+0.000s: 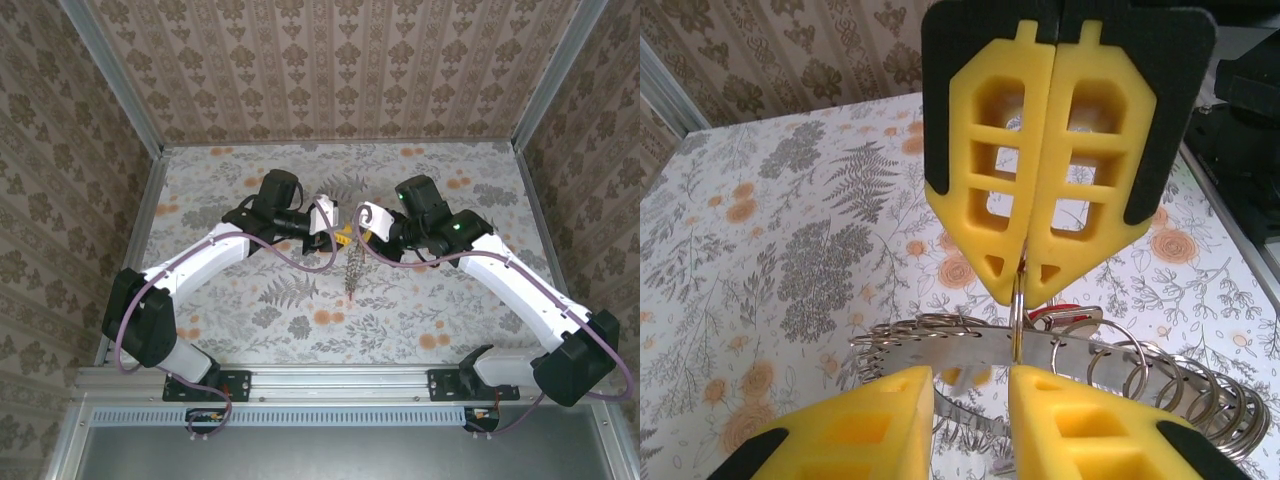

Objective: Put the keys on the keyring

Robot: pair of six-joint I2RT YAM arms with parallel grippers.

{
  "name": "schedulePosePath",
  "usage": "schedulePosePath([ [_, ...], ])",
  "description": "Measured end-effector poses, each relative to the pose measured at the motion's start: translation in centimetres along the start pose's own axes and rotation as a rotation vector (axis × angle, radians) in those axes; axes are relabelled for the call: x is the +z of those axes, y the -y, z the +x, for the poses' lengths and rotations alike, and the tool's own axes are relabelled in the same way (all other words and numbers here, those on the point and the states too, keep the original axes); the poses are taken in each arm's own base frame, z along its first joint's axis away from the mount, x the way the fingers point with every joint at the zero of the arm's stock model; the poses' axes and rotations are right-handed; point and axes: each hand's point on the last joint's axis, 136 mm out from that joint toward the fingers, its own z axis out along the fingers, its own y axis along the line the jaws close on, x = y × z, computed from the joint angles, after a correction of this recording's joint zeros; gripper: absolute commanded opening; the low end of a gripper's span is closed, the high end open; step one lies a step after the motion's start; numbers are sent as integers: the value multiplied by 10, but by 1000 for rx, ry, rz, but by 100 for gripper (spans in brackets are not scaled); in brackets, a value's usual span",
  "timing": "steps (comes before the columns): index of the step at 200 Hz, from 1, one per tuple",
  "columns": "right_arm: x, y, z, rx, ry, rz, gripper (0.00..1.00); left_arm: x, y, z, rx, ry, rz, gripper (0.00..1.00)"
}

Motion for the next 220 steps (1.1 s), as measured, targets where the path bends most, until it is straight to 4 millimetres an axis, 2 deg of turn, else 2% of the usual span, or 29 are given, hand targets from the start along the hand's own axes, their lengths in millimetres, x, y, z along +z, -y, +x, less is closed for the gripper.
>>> schedulePosePath([
  [91,-3,2,-1,-7,-16,16,0,-1,0,-20,26,88,20,28],
  [172,-2,7,-5,-17,3,42,0,-1,2,-21,23,92,32,29],
  [220,1,9,-4,-20,8,48,0,-4,2,-14,-6,85,41,28],
])
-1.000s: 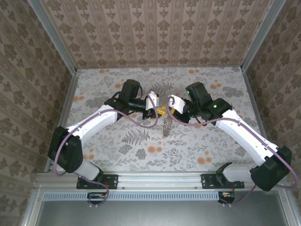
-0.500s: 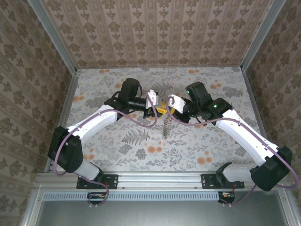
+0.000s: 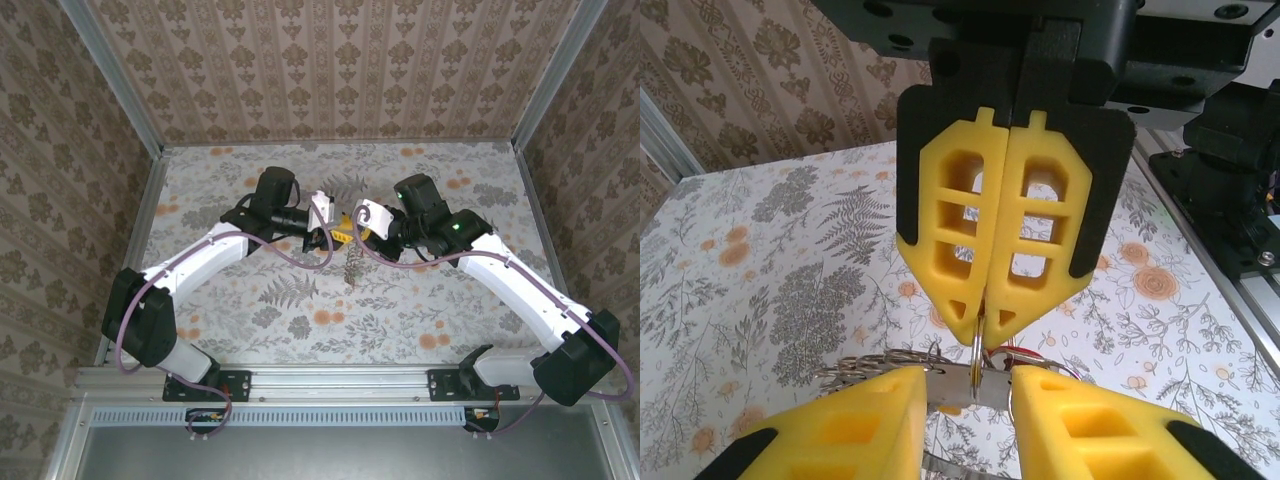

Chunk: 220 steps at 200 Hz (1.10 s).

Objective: Put the keys on the keyring

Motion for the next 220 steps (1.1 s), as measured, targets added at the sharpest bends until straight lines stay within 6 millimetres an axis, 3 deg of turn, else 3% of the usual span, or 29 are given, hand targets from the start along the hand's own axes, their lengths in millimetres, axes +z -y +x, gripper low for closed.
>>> schedulePosePath([
  [53,1,2,-7,-9,33,7,0,1,5,1,-20,-6,23,26],
  [141,-1,-3,-11,-10,78,-5,0,5,2,-2,-19,-1,36,0],
  [199,-12,-9,-14,-15,128,6,0,4,8,-10,-15,36,76,0],
  [220,-11,-8,-13,-19,143,16,11,4,7,-11,-28,40,75,0],
])
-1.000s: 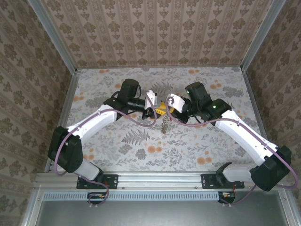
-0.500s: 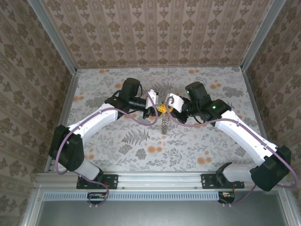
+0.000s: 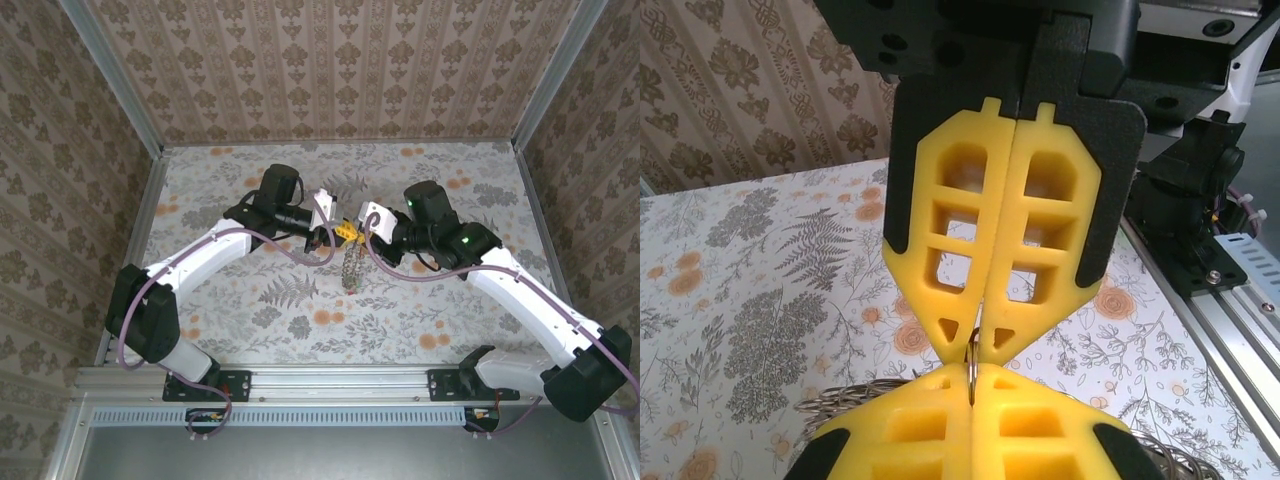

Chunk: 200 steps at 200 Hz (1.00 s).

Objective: Put the keys on the keyring

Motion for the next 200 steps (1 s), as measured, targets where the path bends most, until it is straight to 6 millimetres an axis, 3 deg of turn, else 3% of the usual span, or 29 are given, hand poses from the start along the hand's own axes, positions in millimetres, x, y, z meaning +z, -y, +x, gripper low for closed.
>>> schedulePosePath([
  [37,5,2,11,11,58,29,20,2,-2,8,-56,39,-13,0],
  [73,7,10,17,78,144,33,21,2,-6,6,-81,102,-25,0],
  [148,-3,22,0,151,280,7,22,-2,-11,-12,-43,182,-36,0],
  [200,-3,23,4,151,265,14,32,-2,-10,-11,-51,185,-36,0],
])
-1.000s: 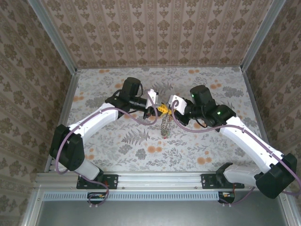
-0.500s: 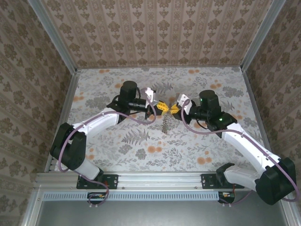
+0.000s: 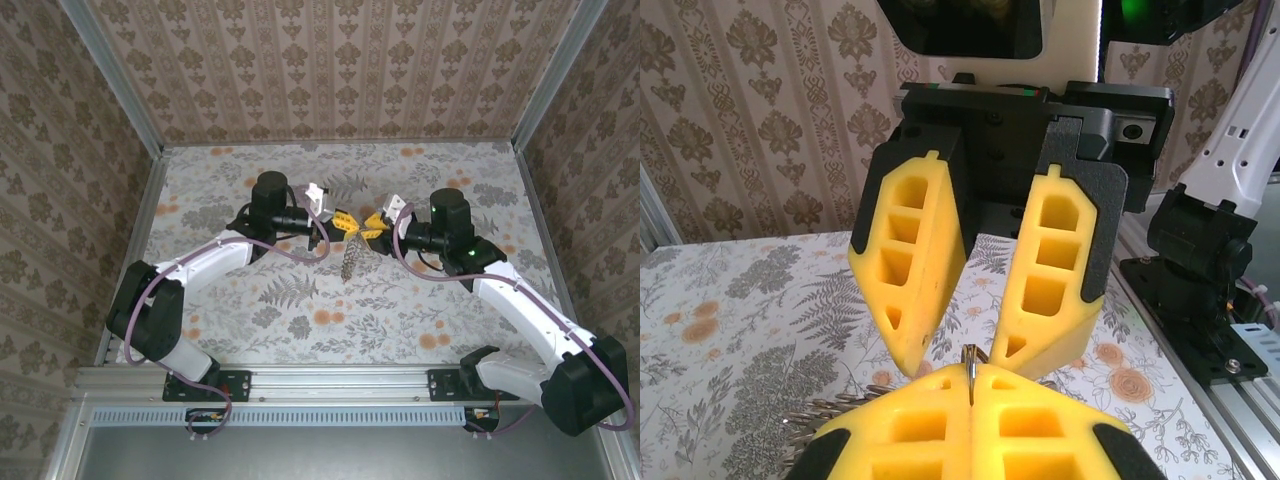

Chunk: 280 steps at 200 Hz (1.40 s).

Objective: Put the keys on the keyring

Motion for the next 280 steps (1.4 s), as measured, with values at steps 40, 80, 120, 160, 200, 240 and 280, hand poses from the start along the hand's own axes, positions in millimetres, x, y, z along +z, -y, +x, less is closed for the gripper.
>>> schedulePosePath([
  [40,-9,-3,5,-21,-51,12,35,0,-1,3,-8,-8,-11,0],
  [80,-17,-6,-14,-45,-6,8,32,0,-1,4,-11,-9,-11,0],
  [120,-9,-1,-17,-40,-5,-11,29,0,-1,4,-13,-10,-10,0],
  [160,0,0,-10,-24,-27,-31,26,1,0,5,-17,-12,-8,0],
  [200,6,-1,-6,-14,-33,-61,19,0,-2,6,-20,-16,-17,0],
  [240,9,-3,-7,-8,-31,-89,7,0,-4,7,-24,-21,-30,0],
  [280,11,-3,-5,-3,-52,-99,0,-2,-7,10,-29,-28,-37,3],
])
